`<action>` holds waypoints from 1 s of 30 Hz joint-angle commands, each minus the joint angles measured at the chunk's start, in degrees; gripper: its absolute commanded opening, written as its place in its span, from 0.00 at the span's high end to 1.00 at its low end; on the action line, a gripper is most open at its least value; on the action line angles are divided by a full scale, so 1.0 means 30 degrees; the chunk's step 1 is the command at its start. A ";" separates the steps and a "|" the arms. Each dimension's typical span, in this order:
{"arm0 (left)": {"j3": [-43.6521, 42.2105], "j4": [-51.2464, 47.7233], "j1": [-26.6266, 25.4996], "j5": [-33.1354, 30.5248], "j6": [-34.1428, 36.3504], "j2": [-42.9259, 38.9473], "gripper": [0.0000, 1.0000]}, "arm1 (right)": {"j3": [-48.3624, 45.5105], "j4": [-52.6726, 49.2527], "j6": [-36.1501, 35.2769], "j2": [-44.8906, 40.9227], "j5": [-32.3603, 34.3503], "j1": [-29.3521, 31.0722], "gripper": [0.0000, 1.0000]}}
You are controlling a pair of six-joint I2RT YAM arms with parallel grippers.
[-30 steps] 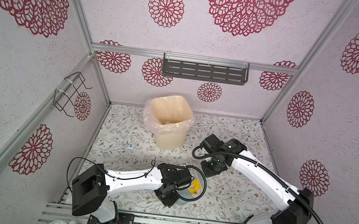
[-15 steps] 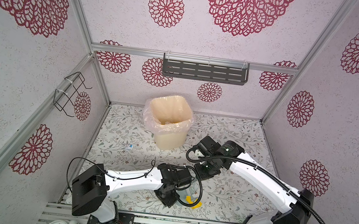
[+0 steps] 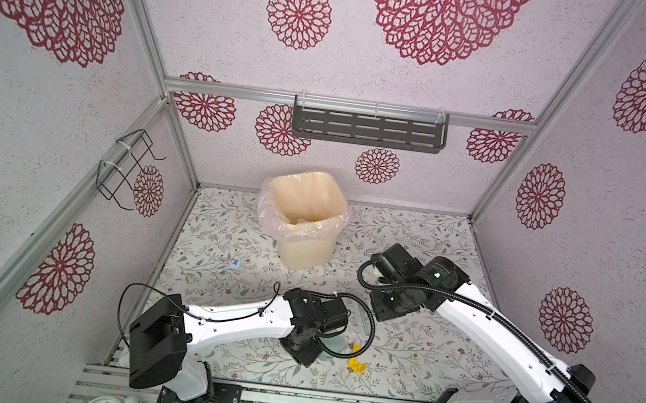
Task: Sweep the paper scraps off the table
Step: 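Push the yellow paper scrap into the dustpan with the right gripper's brush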
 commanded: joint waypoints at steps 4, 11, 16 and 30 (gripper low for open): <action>0.0355 -0.2046 -0.0779 0.0615 -0.0921 -0.0815 1.00 | -0.1933 -0.0859 0.1388 -0.1648 0.0108 -0.0170 1.00; 0.0178 -0.1753 -0.2426 0.2443 -0.0256 -0.0245 1.00 | -0.3503 -0.0871 0.2500 -0.2660 -0.0491 -0.0201 1.00; 0.0368 -0.1081 -0.2527 0.3111 0.0692 0.0193 1.00 | -0.4477 -0.0584 0.3072 -0.3238 -0.1094 -0.0200 1.00; 0.0822 0.0165 -0.2179 0.2567 0.2579 0.1616 1.00 | -0.5609 0.0912 0.3304 -0.3003 -0.1846 -0.0172 1.00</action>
